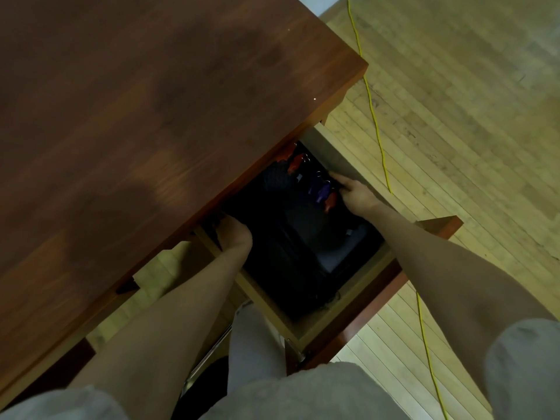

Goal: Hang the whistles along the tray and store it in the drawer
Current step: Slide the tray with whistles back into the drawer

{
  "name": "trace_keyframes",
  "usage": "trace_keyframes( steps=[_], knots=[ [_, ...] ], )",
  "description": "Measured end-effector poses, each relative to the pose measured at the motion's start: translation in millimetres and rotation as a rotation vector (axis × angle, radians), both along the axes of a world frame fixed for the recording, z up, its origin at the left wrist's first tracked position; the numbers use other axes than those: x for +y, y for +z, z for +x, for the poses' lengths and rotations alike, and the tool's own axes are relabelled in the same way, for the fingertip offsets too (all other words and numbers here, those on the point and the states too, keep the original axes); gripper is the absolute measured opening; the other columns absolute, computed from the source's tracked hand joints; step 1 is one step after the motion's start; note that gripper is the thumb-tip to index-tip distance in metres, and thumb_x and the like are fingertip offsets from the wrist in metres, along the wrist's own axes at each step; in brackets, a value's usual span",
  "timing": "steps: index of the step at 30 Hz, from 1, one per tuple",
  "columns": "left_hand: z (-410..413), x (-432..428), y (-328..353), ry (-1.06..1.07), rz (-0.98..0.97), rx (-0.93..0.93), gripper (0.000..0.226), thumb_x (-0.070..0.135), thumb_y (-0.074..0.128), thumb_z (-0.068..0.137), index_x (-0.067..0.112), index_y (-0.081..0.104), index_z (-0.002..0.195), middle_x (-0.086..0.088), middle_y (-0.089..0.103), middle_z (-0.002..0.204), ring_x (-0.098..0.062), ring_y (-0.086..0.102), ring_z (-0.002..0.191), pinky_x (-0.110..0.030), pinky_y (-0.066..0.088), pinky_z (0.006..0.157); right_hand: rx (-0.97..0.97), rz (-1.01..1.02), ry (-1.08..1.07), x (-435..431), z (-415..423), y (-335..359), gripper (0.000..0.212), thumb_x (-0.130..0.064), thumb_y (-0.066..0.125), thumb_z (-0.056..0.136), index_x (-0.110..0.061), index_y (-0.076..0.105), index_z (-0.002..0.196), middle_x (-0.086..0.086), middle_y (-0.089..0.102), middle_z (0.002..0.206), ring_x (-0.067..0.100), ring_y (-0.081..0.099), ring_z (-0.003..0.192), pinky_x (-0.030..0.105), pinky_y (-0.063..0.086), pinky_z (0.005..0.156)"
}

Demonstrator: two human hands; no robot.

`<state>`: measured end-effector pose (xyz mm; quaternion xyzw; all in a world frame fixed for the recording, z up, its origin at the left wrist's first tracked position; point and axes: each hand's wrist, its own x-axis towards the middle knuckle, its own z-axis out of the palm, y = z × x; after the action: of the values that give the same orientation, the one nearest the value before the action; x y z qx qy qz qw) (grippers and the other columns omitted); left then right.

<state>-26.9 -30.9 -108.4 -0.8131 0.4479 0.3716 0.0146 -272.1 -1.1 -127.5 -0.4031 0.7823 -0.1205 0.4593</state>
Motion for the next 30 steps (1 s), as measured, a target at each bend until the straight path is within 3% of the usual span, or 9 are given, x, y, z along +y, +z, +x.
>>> trace_keyframes(
  steps=[4,9,16,21,23,28,30],
  knots=[
    [-0.5,4.5,-4.9,0.014,0.005,0.081,0.052,0.011,0.035,0.100,0.002,0.016,0.148,-0.016,0.026,0.152,-0.028,0.028,0.139,-0.030,0.025,0.111,-0.034,0.029,-0.021,-3.0,2.8,-12.5,0.051,-0.007,0.030,0.100,-0.030,0.036,0.145,0.006,0.038,0.150,0.024,0.042,0.132,0.022,0.032,0.103],
    [-2.2,6.4,-9.1,0.000,0.040,0.152,0.046,0.013,0.034,0.101,0.002,0.026,0.145,-0.017,0.035,0.147,-0.031,0.036,0.134,-0.032,0.032,0.106,-0.054,0.043,-0.013,-3.5,5.4,-26.3,0.051,-0.009,0.032,0.100,-0.030,0.034,0.146,0.004,0.032,0.153,0.024,0.031,0.140,0.028,0.023,0.114],
    [0.2,14.5,-14.1,-0.060,0.051,0.205,0.037,0.010,0.035,0.099,0.007,0.041,0.136,-0.014,0.050,0.134,-0.030,0.047,0.125,-0.029,0.038,0.096,-0.054,0.062,0.037,-5.4,4.1,-37.4,0.054,-0.006,0.036,0.098,-0.023,0.028,0.148,0.004,0.028,0.155,0.022,0.029,0.141,0.024,0.021,0.114],
    [-7.5,16.9,-2.6,-0.157,0.194,0.192,0.047,0.004,0.038,0.094,0.005,0.033,0.141,-0.015,0.041,0.142,-0.033,0.043,0.127,-0.037,0.039,0.106,0.067,0.092,0.217,-0.8,12.2,-32.3,0.061,-0.012,0.043,0.097,-0.014,0.015,0.152,0.004,0.007,0.160,0.021,0.011,0.147,0.028,0.012,0.119],
    [-13.4,17.3,5.9,-0.199,0.226,0.199,0.047,0.003,0.040,0.093,0.003,0.034,0.139,-0.016,0.040,0.141,-0.034,0.043,0.126,-0.036,0.039,0.104,0.143,0.061,0.280,5.3,18.2,-26.1,0.065,-0.017,0.047,0.096,-0.012,0.014,0.152,0.007,0.005,0.161,0.025,0.010,0.147,0.031,0.013,0.119],
    [-18.6,27.8,39.7,-0.389,0.231,0.182,0.051,0.006,0.046,0.090,0.002,0.036,0.140,-0.017,0.033,0.146,-0.035,0.037,0.131,-0.041,0.037,0.109,0.437,0.024,0.430,25.3,36.2,14.6,0.059,-0.019,0.045,0.094,-0.014,0.024,0.149,0.011,0.023,0.155,0.033,0.023,0.141,0.044,0.026,0.113],
    [-13.0,34.8,58.4,-0.504,0.229,0.171,0.040,0.010,0.048,0.091,0.005,0.047,0.131,-0.015,0.041,0.139,-0.032,0.048,0.121,-0.038,0.043,0.102,0.522,0.005,0.465,32.3,47.4,38.3,0.052,-0.018,0.044,0.094,-0.012,0.032,0.144,0.014,0.035,0.148,0.033,0.029,0.138,0.043,0.028,0.109]
  ],
)
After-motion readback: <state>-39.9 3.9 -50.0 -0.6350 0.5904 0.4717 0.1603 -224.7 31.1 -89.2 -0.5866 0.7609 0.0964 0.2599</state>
